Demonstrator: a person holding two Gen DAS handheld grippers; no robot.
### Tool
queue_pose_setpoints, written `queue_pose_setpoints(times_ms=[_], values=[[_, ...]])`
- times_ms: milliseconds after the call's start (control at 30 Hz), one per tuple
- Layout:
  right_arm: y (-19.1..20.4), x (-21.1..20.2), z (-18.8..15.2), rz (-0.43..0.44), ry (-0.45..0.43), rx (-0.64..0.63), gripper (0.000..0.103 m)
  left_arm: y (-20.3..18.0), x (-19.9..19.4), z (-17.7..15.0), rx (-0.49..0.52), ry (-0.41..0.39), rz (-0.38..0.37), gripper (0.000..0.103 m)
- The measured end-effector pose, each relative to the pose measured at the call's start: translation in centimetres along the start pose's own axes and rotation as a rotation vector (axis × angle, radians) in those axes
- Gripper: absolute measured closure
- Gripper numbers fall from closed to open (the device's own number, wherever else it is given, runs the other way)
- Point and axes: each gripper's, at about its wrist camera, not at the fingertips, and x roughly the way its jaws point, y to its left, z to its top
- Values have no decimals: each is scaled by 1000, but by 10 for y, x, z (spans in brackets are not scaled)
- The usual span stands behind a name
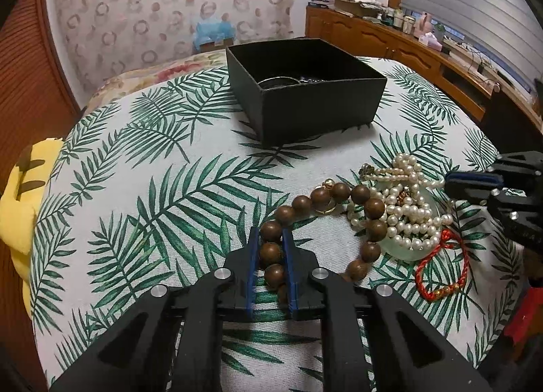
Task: Organize jewelry
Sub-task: 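Grasp the brown bead bracelet with the left tool while the right tool grasps the pearl necklace, then lift the beads and pearls and carry both over the black box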
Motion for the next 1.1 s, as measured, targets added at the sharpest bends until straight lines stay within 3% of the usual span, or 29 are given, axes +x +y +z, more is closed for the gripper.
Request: queue_pose_setpoints(times_ms=[600,1100], values=[[16,-75,56,-29,-206,-66,94,-7,-87,34,-4,-245,-2,91],[16,-113,100,-56,-313,-82,94,-4,-108,49,-7,-316,6,91]])
